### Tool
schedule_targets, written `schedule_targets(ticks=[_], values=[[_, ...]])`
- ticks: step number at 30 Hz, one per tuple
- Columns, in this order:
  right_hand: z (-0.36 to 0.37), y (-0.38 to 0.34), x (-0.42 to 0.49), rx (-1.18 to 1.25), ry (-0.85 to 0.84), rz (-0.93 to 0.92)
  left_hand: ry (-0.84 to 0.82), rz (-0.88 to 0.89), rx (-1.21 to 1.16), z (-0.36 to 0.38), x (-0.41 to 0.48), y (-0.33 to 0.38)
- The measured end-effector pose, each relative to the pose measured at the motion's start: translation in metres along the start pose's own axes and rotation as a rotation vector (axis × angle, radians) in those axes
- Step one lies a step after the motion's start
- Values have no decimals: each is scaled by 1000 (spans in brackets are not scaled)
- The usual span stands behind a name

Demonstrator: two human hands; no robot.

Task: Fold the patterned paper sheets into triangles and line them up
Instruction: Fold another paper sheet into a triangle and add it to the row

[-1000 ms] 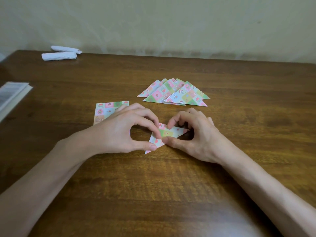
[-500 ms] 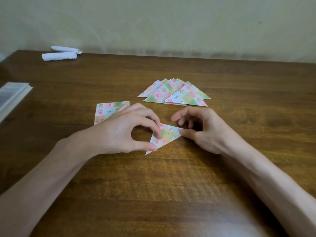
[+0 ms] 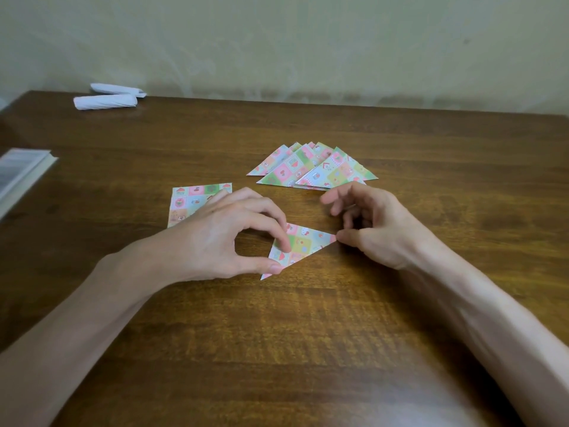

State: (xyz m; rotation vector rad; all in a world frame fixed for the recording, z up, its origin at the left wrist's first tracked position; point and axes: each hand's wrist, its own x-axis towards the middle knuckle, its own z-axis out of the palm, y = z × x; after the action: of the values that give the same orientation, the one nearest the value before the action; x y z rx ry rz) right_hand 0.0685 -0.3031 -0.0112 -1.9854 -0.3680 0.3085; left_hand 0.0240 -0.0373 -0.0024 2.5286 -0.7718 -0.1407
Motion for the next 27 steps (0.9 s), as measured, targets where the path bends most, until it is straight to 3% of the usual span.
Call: schedule_targets(ticks=[4, 13, 20, 27], values=[[5, -2, 1, -25, 35, 34, -13, -4, 14, 0, -1, 0], [14, 3, -22, -468, 53, -191, 64, -121, 47, 1, 1, -1], [21, 3, -22, -600, 151, -230, 24, -177, 85, -1, 1, -1], [17, -1, -20, -418, 119, -149, 12, -198, 100, -3, -1, -3]])
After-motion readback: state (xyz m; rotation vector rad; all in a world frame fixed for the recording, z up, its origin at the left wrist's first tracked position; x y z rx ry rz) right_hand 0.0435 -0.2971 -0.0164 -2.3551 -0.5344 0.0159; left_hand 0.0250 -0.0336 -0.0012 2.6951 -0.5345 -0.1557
